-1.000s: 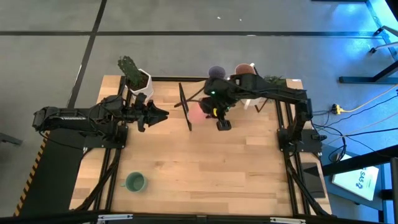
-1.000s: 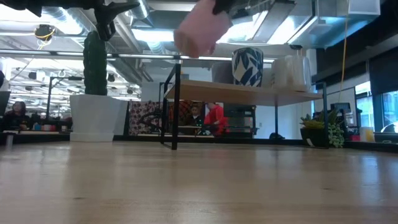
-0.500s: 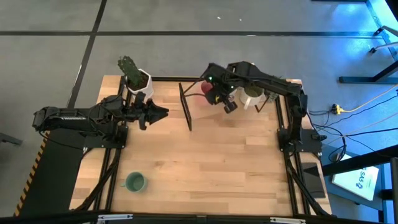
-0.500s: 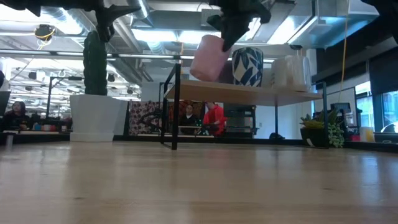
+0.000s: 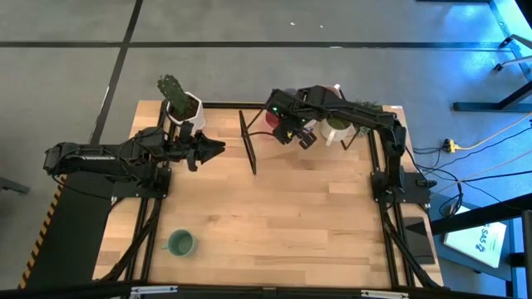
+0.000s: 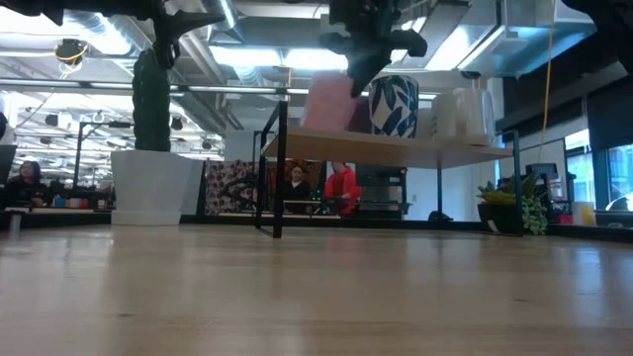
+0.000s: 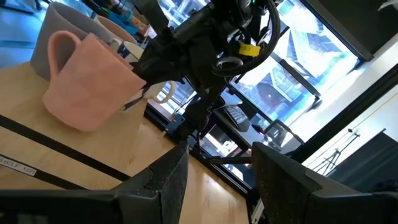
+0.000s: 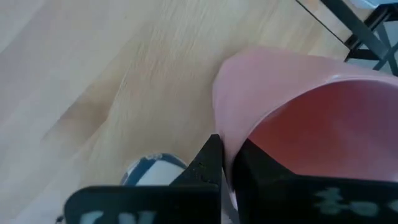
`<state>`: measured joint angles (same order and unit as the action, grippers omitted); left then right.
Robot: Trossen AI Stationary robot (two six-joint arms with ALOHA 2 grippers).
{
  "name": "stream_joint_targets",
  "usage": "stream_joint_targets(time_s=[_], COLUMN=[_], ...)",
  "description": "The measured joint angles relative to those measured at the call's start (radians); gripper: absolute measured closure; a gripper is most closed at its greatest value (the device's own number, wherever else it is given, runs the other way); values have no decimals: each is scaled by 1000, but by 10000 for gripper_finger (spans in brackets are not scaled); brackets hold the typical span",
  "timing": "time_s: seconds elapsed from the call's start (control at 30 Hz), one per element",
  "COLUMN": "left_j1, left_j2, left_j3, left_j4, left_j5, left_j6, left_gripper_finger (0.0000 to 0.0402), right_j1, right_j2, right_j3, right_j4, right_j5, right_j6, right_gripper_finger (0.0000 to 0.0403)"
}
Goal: Place coffee mugs
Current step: Put the pink mug on the shelf
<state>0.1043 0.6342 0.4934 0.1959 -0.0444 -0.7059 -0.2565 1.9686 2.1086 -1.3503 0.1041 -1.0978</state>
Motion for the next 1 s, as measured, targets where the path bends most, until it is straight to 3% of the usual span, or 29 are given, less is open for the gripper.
stream_joint_targets(time_s=[0.47, 1.0], left_j1=[0, 0], left_j2=[0, 0], left_j3=[0, 0], left_j4=[0, 0], left_j5=[-21, -15], left_j6=[0, 1], left_gripper_finger=[231, 231], right_j1=[1, 1], right_j2=[2, -1], right_j3=[0, 0], right_j4=[20, 152], right_j5=[4, 7], right_j6=[-33, -34], right_gripper_finger=[395, 247])
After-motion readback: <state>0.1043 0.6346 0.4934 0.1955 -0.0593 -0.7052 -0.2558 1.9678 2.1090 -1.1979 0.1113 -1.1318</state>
